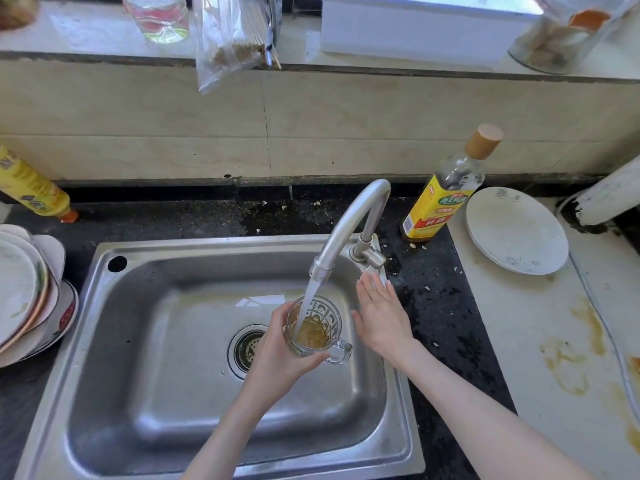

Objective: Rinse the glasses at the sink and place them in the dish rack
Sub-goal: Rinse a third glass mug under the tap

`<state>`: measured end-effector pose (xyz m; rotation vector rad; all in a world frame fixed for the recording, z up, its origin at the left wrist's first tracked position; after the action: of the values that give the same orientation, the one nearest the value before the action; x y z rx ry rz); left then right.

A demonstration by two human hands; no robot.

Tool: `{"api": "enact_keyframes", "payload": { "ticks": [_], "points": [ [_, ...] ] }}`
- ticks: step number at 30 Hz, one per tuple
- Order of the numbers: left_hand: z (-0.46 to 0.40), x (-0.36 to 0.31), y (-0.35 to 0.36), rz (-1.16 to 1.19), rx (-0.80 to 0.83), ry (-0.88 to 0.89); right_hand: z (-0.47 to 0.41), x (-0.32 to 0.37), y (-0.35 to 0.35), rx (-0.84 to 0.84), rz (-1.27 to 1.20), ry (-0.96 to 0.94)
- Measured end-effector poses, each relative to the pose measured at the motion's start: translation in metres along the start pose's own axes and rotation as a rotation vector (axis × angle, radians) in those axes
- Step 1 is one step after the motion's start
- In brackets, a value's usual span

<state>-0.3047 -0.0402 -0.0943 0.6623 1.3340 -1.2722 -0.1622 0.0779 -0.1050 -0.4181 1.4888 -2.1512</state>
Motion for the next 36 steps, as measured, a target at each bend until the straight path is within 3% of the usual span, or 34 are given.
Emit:
{"api": "enact_keyframes", "payload": {
  "ticks": [4,7,10,15,19,25,36],
  "points": [
    [0.0,0.001,0.0,0.02,0.006,0.004,0.003,0.003,0.0,-0.024,-0.13,-0.006],
    [0.0,0.002,0.001,0.055,0.002,0.0,0.018,0.012,0.003,-0.07,-0.61,0.067],
    [0.0,0.004,-0.002,0.104,-0.023,-0.04,0.039,0.022,0.015,0.072,-1.081,0.171],
    [-0.001,0.008,-0.008,0.152,-0.024,-0.211,0.053,0.027,0.02,0.204,-1.308,0.117],
    [0.001,0.016,-0.005,0.165,0.07,-0.468,0.048,0.032,0.008,0.356,-1.252,0.123],
    [0.02,0.026,0.006,0.152,0.346,-0.796,0.043,0.031,0.014,0.641,-1.071,0.318],
    [0.03,0.035,-0.004,0.153,0.408,-0.808,0.045,0.046,0.021,0.766,-1.134,0.361]
  ]
}}
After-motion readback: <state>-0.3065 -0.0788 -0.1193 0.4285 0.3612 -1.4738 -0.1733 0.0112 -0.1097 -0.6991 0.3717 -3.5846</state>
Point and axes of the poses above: each hand's wrist, its own z-axis away from the middle knuckle, its own y-axis out of the palm, x = y × z, the point moved 4 cm from there along -z, towards the middle knuckle, and after that the axes turned 5 degrees about z, right-handed, at the moved point
